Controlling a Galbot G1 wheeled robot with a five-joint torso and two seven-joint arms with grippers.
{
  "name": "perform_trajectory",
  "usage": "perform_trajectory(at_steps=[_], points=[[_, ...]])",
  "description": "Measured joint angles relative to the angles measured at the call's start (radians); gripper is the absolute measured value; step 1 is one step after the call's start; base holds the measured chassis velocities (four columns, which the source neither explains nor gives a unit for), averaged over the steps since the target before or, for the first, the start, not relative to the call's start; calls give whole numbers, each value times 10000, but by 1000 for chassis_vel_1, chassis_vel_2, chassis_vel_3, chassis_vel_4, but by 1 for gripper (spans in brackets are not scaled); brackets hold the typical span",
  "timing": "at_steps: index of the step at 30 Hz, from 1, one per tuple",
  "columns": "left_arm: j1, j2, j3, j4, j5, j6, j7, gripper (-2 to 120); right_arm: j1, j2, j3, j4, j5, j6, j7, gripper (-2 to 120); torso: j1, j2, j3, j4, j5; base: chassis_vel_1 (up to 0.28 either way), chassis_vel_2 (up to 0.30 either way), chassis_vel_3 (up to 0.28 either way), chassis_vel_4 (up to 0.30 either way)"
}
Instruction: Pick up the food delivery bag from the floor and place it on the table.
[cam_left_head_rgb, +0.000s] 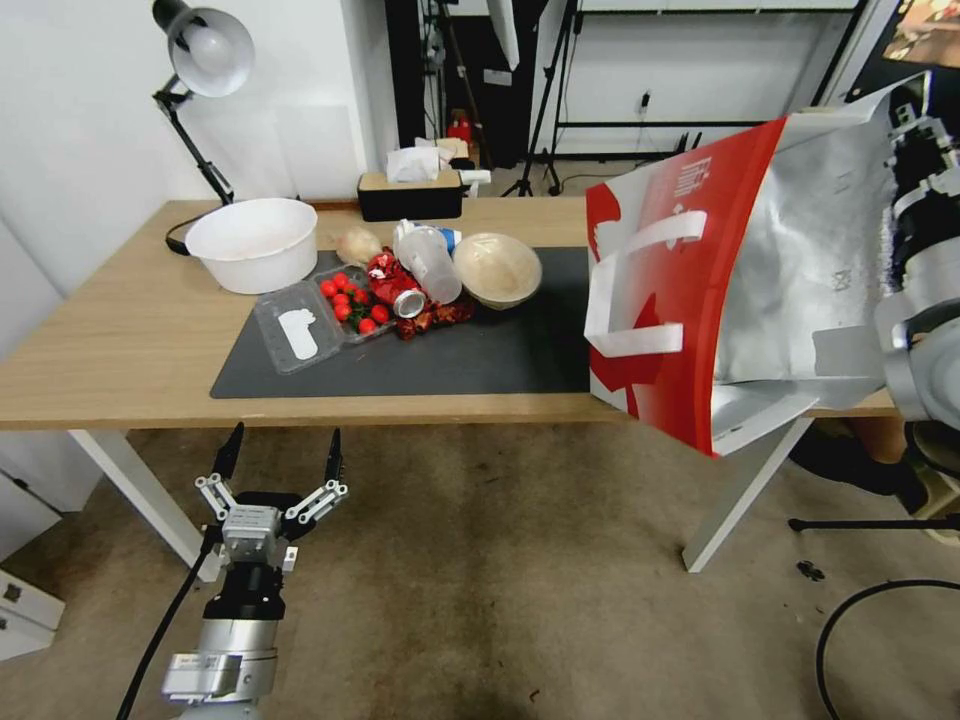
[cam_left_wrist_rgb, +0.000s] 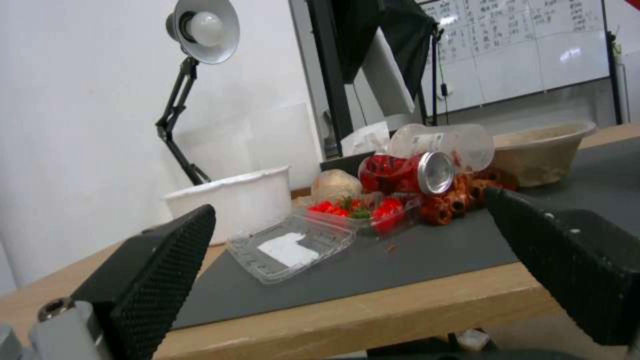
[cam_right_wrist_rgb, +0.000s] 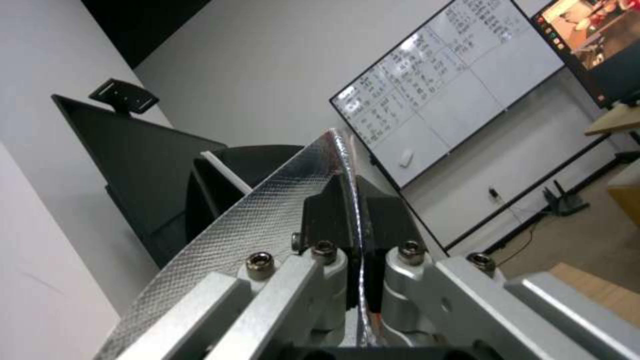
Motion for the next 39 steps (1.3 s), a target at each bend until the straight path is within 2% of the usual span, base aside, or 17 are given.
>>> perform_trajectory(at_steps=[12,16,17,20,21,28,30,32,34,37,39], points=[[-53,206,-116,79,-234,0,0,100,645,129,-350,-922,-411,-325,-292,3,1,0,0,1,0,0,0,0,0],[-123,235,-116,155,-289,20,5,100,937,125,-515,-1211,-548,-370,-446,22,1,0,1,0,0,0,0,0,0],[-123,235,-116,155,-289,20,5,100,937,125,-515,-1211,-548,-370,-446,22,1,0,1,0,0,0,0,0,0],[-164,234,-101,182,-316,34,7,100,1113,12,-616,-1390,-548,-415,-710,36,1,-1,1,1,0,0,0,0,0],[-164,234,-101,182,-316,34,7,100,1113,12,-616,-1390,-548,-415,-710,36,1,-1,1,1,0,0,0,0,0],[-193,245,-116,257,-371,42,8,100,1203,-123,-689,-1539,-580,-402,-1467,64,1,-1,1,1,0,0,0,0,0],[-197,245,-110,261,-371,42,8,100,1176,-124,-688,-1538,-585,-395,-1539,68,1,0,0,1,0,0,0,0,0],[-212,252,-104,267,-375,52,8,100,1022,-119,-655,-1475,-620,-359,-1738,79,1,-1,1,1,1,0,0,0,0],[-218,265,-104,271,-381,58,8,100,914,-105,-615,-1395,-640,-347,-1802,82,1,-1,0,0,0,0,0,0,0],[-222,293,-108,288,-418,67,7,100,603,-69,-473,-1087,-690,-340,-1905,96,1,0,0,0,0,0,0,0,0],[-222,297,-107,293,-430,67,7,100,482,-60,-414,-951,-729,-336,-1941,99,1,0,0,0,0,0,0,0,0]])
